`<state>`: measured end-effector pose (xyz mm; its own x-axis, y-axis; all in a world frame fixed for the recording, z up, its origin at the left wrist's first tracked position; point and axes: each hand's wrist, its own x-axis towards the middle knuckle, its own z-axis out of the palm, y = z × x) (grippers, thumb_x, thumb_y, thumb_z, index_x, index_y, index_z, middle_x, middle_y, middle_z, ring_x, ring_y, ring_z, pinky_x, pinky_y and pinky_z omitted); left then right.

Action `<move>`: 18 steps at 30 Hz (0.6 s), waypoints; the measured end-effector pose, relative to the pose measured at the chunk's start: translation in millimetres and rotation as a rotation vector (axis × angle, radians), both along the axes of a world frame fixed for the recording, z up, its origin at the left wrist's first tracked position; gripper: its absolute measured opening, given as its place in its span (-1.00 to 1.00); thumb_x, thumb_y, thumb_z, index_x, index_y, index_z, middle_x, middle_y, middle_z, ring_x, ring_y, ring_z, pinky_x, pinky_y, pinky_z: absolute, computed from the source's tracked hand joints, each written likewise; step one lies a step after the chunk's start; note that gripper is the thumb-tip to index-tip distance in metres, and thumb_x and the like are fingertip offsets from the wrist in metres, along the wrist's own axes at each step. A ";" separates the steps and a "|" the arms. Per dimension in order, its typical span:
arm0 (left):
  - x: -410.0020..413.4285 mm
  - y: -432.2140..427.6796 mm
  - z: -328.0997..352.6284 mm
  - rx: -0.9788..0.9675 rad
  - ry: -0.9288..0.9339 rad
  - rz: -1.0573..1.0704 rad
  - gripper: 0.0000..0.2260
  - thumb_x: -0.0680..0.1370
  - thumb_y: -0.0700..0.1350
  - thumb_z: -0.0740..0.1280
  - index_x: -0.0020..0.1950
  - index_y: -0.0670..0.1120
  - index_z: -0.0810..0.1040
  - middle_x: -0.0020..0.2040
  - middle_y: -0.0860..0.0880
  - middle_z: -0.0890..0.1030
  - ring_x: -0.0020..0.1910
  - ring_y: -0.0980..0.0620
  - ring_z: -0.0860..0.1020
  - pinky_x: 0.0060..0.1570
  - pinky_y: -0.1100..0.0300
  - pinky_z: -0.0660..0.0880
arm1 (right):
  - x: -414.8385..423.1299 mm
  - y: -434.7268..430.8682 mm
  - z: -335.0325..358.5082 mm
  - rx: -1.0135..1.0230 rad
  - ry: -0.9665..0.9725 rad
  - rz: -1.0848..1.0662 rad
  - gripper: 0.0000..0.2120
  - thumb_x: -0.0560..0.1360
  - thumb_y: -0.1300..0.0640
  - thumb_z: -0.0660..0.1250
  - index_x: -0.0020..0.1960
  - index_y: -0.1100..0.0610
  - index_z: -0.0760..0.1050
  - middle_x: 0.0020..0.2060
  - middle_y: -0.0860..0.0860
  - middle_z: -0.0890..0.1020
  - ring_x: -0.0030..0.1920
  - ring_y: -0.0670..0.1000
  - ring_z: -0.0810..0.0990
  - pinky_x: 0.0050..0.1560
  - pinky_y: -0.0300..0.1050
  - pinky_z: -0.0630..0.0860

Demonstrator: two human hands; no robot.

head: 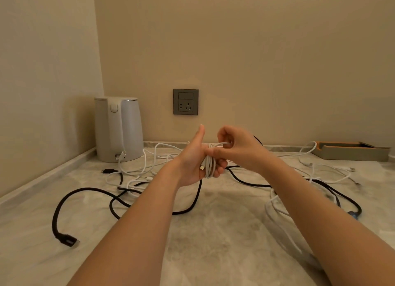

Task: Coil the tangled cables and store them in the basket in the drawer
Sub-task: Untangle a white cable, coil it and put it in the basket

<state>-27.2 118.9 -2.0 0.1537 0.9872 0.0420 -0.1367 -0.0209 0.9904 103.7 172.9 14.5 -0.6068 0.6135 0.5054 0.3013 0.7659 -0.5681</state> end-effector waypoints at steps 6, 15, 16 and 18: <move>4.8 -0.4 -0.5 -0.056 0.091 -0.096 -0.27 0.53 0.38 -0.21 -0.22 -0.20 0.42 -0.45 -0.06 0.46 -0.53 0.07 0.42 -0.54 0.30 0.37 | 9.3 15.0 -4.2 -0.218 0.032 0.117 -0.87 0.49 0.08 0.37 -0.11 0.13 0.49 -0.26 0.11 0.48 -0.22 0.00 0.43 -0.11 -0.08 0.36; 2.6 -2.9 0.0 -0.090 0.061 -0.173 -0.43 0.53 0.34 -0.04 -0.35 -0.11 0.32 -0.59 0.08 0.24 -0.65 0.19 0.20 -0.66 0.38 0.15 | 3.1 18.2 -10.3 -0.200 0.171 0.151 -0.88 0.52 0.16 0.32 -0.18 0.14 0.44 -0.28 0.10 0.41 -0.22 0.03 0.33 -0.19 -0.12 0.28; 3.0 -2.1 -0.7 -0.097 0.046 -0.181 -0.45 0.55 0.31 -0.02 -0.37 -0.11 0.34 -0.60 0.09 0.23 -0.66 0.20 0.19 -0.67 0.38 0.13 | 4.1 20.3 -11.7 -0.201 0.179 0.148 -0.88 0.53 0.17 0.31 -0.17 0.15 0.46 -0.27 0.10 0.42 -0.21 0.02 0.33 -0.17 -0.12 0.28; 1.0 0.2 -2.7 -0.100 0.012 -0.197 -0.46 0.57 0.25 0.01 -0.41 -0.09 0.39 -0.61 0.10 0.22 -0.67 0.22 0.19 -0.69 0.39 0.13 | 4.1 22.4 -15.0 -0.183 0.164 0.143 -0.85 0.55 0.15 0.28 -0.18 0.17 0.49 -0.28 0.10 0.44 -0.22 0.01 0.35 -0.18 -0.14 0.29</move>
